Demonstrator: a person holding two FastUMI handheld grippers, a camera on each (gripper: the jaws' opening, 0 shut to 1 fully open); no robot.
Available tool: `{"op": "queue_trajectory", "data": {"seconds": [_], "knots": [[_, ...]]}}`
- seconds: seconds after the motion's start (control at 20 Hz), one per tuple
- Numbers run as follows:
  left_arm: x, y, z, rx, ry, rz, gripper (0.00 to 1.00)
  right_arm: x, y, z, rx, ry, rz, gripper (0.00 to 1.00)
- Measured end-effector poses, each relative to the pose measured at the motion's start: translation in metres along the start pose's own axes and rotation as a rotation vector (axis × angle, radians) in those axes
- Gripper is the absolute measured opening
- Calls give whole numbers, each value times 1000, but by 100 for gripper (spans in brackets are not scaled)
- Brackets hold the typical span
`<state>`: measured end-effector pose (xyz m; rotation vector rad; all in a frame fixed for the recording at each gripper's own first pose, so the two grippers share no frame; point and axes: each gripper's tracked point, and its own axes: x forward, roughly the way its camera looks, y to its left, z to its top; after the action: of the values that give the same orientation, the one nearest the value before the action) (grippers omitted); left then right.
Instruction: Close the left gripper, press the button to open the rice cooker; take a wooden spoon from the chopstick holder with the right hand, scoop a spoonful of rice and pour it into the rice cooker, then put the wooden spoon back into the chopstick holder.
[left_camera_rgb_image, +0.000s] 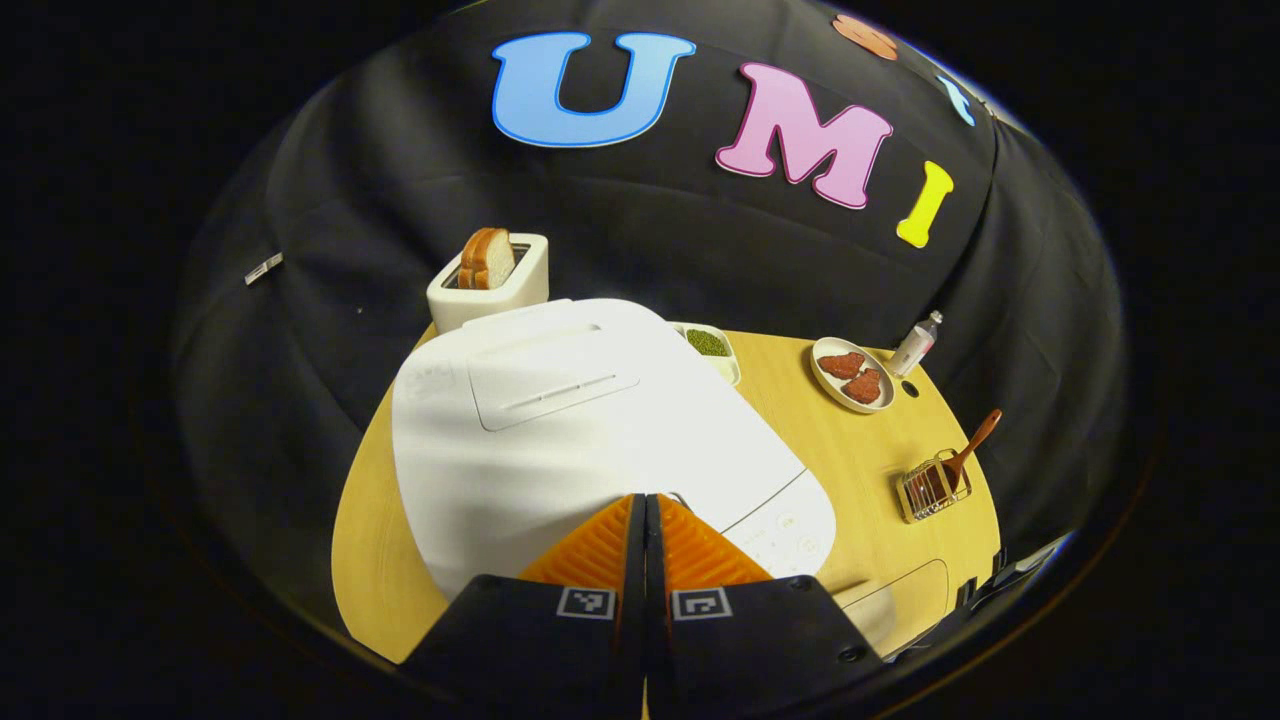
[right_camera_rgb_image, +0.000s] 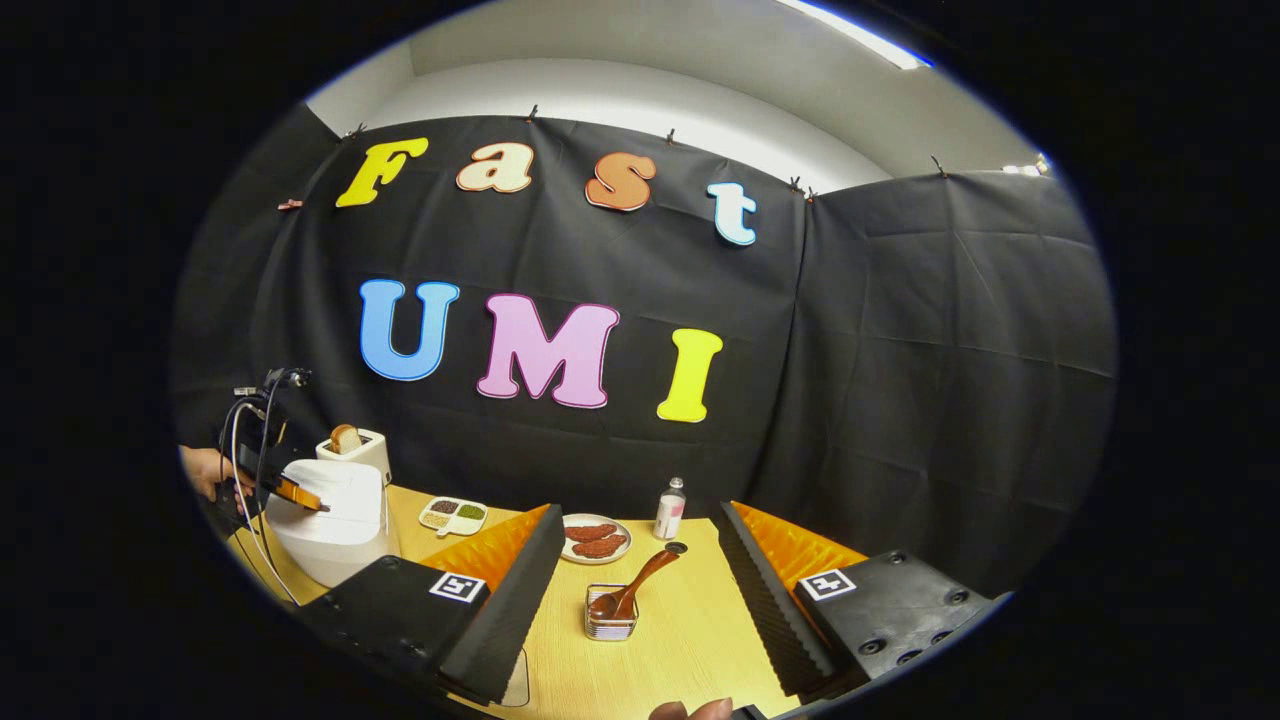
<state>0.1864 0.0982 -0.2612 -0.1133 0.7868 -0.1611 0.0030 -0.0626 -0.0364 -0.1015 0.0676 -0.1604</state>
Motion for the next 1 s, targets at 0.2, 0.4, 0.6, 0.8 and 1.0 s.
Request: {"op": "queue_trajectory", "data": {"seconds": [0.2, 0.4, 0.6, 0.8, 1.0], "knots": [[-5, 0, 15, 8, -75, 28, 7, -2, -2, -1, 2, 0, -1, 98], [-24, 1, 40, 10, -192, 43, 7, -4, -9, 2, 8, -6, -10, 98], [-44, 5, 71, 64, -310, 113, 7, -7, -13, 2, 11, -10, -9, 98], [-71, 10, 102, 125, -442, 202, 10, -12, -18, 2, 12, -10, -12, 98], [-98, 10, 124, 183, -554, 263, 26, -17, -24, -1, 13, -5, -14, 98]]}}
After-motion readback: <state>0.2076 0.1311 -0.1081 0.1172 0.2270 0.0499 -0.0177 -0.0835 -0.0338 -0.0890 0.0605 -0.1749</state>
